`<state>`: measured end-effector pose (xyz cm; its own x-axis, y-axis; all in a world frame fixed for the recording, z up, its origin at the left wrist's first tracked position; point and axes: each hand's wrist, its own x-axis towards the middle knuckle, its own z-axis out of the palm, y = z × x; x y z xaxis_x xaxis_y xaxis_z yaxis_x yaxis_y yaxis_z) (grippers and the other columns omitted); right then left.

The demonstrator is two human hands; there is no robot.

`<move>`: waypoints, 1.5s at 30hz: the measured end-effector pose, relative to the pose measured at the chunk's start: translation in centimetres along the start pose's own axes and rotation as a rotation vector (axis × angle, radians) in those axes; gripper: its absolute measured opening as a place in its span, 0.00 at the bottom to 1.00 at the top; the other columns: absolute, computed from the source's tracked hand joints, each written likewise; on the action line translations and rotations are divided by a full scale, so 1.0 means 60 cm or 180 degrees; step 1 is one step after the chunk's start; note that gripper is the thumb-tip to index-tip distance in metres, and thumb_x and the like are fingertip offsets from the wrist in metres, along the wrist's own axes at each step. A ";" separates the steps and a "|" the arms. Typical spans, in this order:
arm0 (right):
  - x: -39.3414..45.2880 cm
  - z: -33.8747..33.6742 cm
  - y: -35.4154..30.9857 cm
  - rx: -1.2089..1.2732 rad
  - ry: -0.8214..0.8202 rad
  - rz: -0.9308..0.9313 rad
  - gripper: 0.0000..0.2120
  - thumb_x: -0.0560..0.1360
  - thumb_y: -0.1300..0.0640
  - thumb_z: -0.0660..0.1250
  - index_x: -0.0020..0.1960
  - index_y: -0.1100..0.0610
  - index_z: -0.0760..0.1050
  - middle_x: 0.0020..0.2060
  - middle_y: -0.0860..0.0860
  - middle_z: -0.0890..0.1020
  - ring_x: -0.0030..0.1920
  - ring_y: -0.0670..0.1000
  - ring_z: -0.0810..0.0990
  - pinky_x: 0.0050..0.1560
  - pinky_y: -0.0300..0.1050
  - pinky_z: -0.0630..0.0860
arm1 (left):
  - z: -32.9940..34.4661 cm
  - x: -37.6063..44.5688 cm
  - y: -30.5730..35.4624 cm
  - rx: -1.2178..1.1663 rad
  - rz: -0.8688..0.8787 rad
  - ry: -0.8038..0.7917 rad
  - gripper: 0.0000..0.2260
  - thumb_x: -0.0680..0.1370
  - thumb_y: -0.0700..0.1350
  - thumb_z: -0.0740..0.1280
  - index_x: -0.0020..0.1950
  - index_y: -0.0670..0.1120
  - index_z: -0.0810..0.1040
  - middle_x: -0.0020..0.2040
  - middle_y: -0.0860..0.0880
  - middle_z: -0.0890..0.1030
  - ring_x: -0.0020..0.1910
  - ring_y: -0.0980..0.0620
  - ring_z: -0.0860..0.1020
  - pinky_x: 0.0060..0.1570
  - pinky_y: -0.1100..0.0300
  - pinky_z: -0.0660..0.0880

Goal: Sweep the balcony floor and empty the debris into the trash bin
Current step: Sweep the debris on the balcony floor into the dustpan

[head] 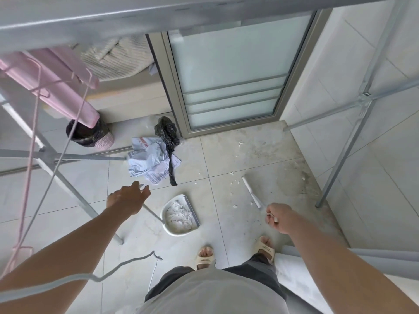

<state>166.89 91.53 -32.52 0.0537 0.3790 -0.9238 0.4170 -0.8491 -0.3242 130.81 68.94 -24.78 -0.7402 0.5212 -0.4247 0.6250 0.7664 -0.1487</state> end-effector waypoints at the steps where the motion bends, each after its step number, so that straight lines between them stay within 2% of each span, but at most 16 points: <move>1: -0.001 0.018 0.009 -0.0036 0.0006 0.0057 0.08 0.76 0.69 0.56 0.54 0.64 0.70 0.38 0.58 0.71 0.28 0.50 0.71 0.17 0.30 0.63 | 0.002 0.000 -0.007 0.0003 0.0001 -0.0015 0.24 0.81 0.63 0.47 0.68 0.50 0.69 0.59 0.43 0.79 0.57 0.41 0.78 0.53 0.51 0.70; 4: -0.008 0.067 0.044 -0.0160 0.0003 0.0154 0.14 0.76 0.69 0.56 0.60 0.62 0.70 0.39 0.59 0.72 0.29 0.51 0.72 0.18 0.32 0.64 | 0.006 -0.001 -0.027 -0.0015 0.0029 -0.0056 0.24 0.81 0.62 0.47 0.68 0.51 0.69 0.60 0.43 0.79 0.58 0.41 0.77 0.55 0.51 0.70; 9: -0.041 0.122 0.098 -0.0118 -0.0097 0.0244 0.13 0.77 0.69 0.55 0.58 0.67 0.73 0.41 0.59 0.73 0.31 0.52 0.72 0.17 0.31 0.65 | 0.023 0.001 -0.052 -0.0111 0.0214 -0.0040 0.23 0.82 0.61 0.48 0.66 0.49 0.70 0.59 0.43 0.80 0.57 0.41 0.78 0.56 0.51 0.70; 14: -0.062 0.065 0.042 -0.0261 -0.0084 0.0140 0.12 0.75 0.71 0.55 0.54 0.63 0.72 0.35 0.57 0.71 0.22 0.48 0.69 0.16 0.32 0.62 | 0.020 0.002 -0.031 0.0016 0.0305 0.0193 0.22 0.81 0.61 0.47 0.63 0.49 0.70 0.51 0.44 0.82 0.51 0.42 0.80 0.52 0.52 0.71; 18: -0.068 0.022 -0.004 -0.0244 0.0060 0.0058 0.09 0.75 0.69 0.56 0.52 0.61 0.71 0.33 0.55 0.70 0.24 0.46 0.68 0.18 0.31 0.63 | 0.013 0.005 0.002 0.0116 0.0426 0.0302 0.21 0.81 0.61 0.47 0.59 0.48 0.70 0.45 0.44 0.81 0.47 0.43 0.80 0.47 0.53 0.70; 21: -0.077 0.036 -0.006 -0.0591 0.0156 -0.0125 0.09 0.74 0.70 0.57 0.51 0.63 0.72 0.38 0.57 0.72 0.26 0.47 0.70 0.24 0.34 0.64 | 0.011 -0.002 0.027 0.0056 0.0520 0.0378 0.20 0.82 0.61 0.48 0.58 0.48 0.70 0.47 0.44 0.82 0.49 0.42 0.80 0.48 0.53 0.70; 24: -0.070 0.057 -0.004 -0.0791 0.0208 -0.0284 0.08 0.74 0.71 0.58 0.51 0.64 0.73 0.41 0.58 0.73 0.29 0.49 0.72 0.24 0.35 0.64 | 0.010 -0.010 0.053 -0.0027 0.0513 0.0357 0.19 0.82 0.60 0.49 0.57 0.48 0.69 0.48 0.43 0.82 0.50 0.42 0.80 0.49 0.53 0.70; 26: -0.059 0.068 -0.001 -0.0754 0.0176 -0.0260 0.06 0.75 0.71 0.59 0.49 0.65 0.72 0.40 0.57 0.72 0.29 0.49 0.72 0.22 0.34 0.63 | 0.015 -0.015 0.072 -0.0067 0.0525 0.0303 0.18 0.82 0.60 0.50 0.58 0.48 0.69 0.49 0.44 0.82 0.50 0.42 0.80 0.50 0.53 0.70; 30: -0.032 0.078 0.014 -0.0899 0.0076 -0.0106 0.06 0.75 0.71 0.62 0.51 0.66 0.73 0.40 0.60 0.75 0.31 0.51 0.72 0.19 0.31 0.67 | 0.046 -0.022 0.096 -0.0079 0.0492 -0.0199 0.19 0.82 0.59 0.49 0.64 0.49 0.67 0.54 0.44 0.81 0.54 0.42 0.79 0.54 0.51 0.69; 33: -0.023 0.065 0.030 -0.1411 0.0096 -0.0031 0.05 0.75 0.69 0.62 0.50 0.65 0.74 0.37 0.58 0.75 0.31 0.51 0.73 0.20 0.32 0.68 | 0.065 -0.027 0.096 0.0124 0.0706 -0.0398 0.18 0.82 0.51 0.51 0.71 0.52 0.64 0.61 0.48 0.77 0.58 0.44 0.77 0.56 0.50 0.69; 35: -0.030 0.046 0.028 -0.1694 0.0117 0.0100 0.03 0.75 0.69 0.62 0.47 0.65 0.74 0.36 0.58 0.75 0.28 0.50 0.74 0.22 0.32 0.67 | 0.066 -0.028 0.090 0.0004 0.0602 -0.0363 0.16 0.83 0.53 0.51 0.69 0.51 0.65 0.60 0.48 0.79 0.58 0.44 0.78 0.56 0.51 0.69; 38: -0.047 0.014 -0.007 -0.1843 0.0096 -0.0040 0.04 0.75 0.68 0.63 0.49 0.66 0.74 0.34 0.57 0.75 0.26 0.48 0.72 0.21 0.32 0.65 | 0.069 -0.025 0.080 -0.0210 0.0410 -0.0283 0.19 0.83 0.60 0.48 0.64 0.49 0.66 0.56 0.46 0.81 0.57 0.44 0.79 0.56 0.51 0.68; 41: -0.063 -0.019 -0.044 -0.1517 0.0069 -0.0097 0.05 0.76 0.67 0.63 0.51 0.65 0.75 0.34 0.57 0.75 0.26 0.47 0.70 0.17 0.33 0.64 | 0.072 -0.017 0.072 -0.0251 0.0419 -0.0246 0.19 0.83 0.59 0.48 0.65 0.49 0.66 0.56 0.45 0.81 0.58 0.43 0.79 0.57 0.51 0.68; 45: -0.072 -0.034 -0.031 -0.1302 0.0135 -0.0099 0.05 0.76 0.68 0.61 0.50 0.65 0.75 0.33 0.56 0.72 0.23 0.46 0.68 0.17 0.33 0.63 | 0.070 -0.007 0.071 -0.0239 0.0520 -0.0189 0.20 0.83 0.60 0.47 0.65 0.48 0.65 0.53 0.44 0.81 0.55 0.42 0.79 0.55 0.50 0.68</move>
<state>167.72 92.19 -27.51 0.0692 0.4242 -0.9029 0.7449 -0.6240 -0.2361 134.84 70.42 -29.01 -0.6131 0.6197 -0.4900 0.7138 0.7003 -0.0074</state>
